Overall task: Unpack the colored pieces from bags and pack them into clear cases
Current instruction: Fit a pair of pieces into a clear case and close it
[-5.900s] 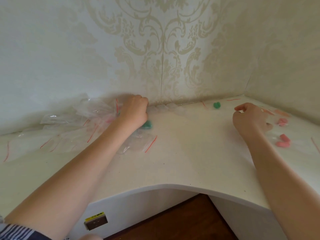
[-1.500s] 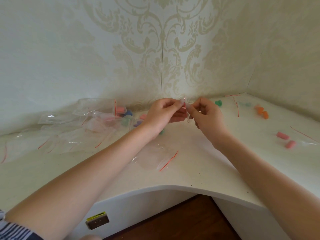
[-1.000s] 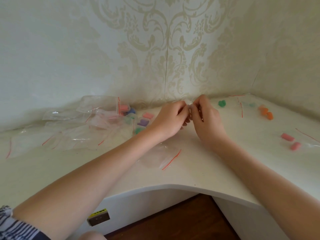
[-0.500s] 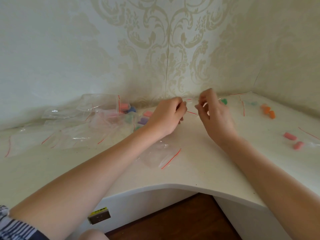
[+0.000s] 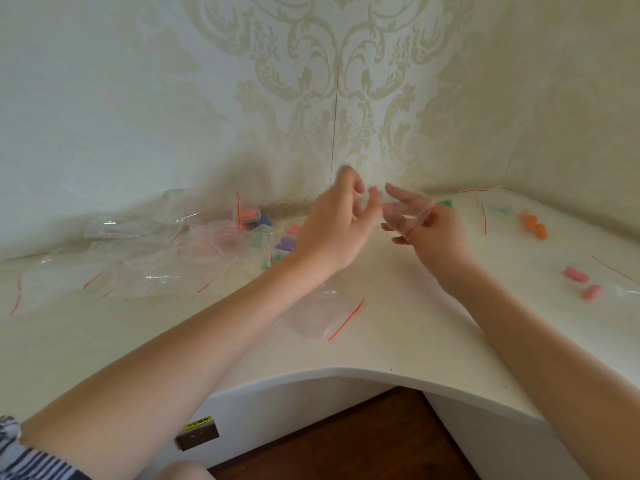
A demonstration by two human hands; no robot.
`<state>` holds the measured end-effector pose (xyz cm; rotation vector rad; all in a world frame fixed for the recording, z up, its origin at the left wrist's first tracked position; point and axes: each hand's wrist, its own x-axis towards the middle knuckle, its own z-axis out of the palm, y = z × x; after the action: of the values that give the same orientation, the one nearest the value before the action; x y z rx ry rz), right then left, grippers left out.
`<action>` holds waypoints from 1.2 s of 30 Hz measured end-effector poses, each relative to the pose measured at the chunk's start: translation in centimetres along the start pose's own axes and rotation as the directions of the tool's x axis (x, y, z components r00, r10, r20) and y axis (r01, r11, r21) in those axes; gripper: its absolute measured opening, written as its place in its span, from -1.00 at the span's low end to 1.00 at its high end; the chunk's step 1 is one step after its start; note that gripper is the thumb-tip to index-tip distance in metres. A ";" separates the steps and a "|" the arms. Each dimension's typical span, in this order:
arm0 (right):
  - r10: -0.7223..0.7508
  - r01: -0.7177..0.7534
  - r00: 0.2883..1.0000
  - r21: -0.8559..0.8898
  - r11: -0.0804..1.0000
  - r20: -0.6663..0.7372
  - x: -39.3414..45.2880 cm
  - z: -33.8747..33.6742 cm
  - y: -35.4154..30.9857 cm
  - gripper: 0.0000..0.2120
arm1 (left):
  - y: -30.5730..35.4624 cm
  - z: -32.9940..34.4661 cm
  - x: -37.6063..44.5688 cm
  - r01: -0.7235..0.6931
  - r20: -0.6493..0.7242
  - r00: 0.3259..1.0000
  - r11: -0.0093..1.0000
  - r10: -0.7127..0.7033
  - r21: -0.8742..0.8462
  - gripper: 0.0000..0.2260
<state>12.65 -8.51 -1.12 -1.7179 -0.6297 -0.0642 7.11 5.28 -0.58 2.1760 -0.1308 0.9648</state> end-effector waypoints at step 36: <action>0.245 -0.251 0.968 0.258 0.933 0.057 0.2 -0.8 -0.2 -0.80 | -5.1 -7.5 3.8 0.294 -0.427 0.891 0.913 -0.154 0.284 -0.88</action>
<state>13.02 -9.15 -0.67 -1.5272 -0.4131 0.2108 7.19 14.65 2.35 2.1804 0.5149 1.3435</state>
